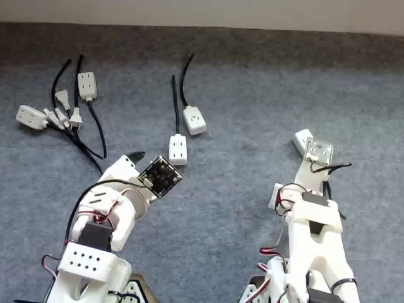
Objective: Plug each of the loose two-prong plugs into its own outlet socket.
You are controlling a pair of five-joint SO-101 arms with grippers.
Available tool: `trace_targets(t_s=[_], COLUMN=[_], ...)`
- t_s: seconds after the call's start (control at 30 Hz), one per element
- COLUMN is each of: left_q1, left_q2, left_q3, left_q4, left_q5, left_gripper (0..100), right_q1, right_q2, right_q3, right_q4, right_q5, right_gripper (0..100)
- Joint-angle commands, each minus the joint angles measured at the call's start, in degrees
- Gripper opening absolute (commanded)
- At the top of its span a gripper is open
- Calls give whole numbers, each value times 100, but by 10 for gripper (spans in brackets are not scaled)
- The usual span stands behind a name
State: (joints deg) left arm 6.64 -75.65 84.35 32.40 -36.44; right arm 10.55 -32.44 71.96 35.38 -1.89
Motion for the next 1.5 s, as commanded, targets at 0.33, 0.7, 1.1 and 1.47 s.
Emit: trace_targets(t_s=[0.33,0.7,1.1,1.47], left_q1=[-523,-1007,-787,-567], left_q2=[4391,6624,7125,7134], left_q3=[-3477,-4989,-5130,-5103], left_q4=[1125,1582,1582,1582], left_q5=[1345,1741,1767,2066], left_gripper=[266,266,266,266], right_q1=[-48,-48,-48,-48], right_q2=[-66,-66,-57,-57], right_q3=[-13,-4,-4,-4], right_q4=[-119,-268,-277,-277], right_q5=[35,35,35,35], right_gripper=[249,249,249,249])
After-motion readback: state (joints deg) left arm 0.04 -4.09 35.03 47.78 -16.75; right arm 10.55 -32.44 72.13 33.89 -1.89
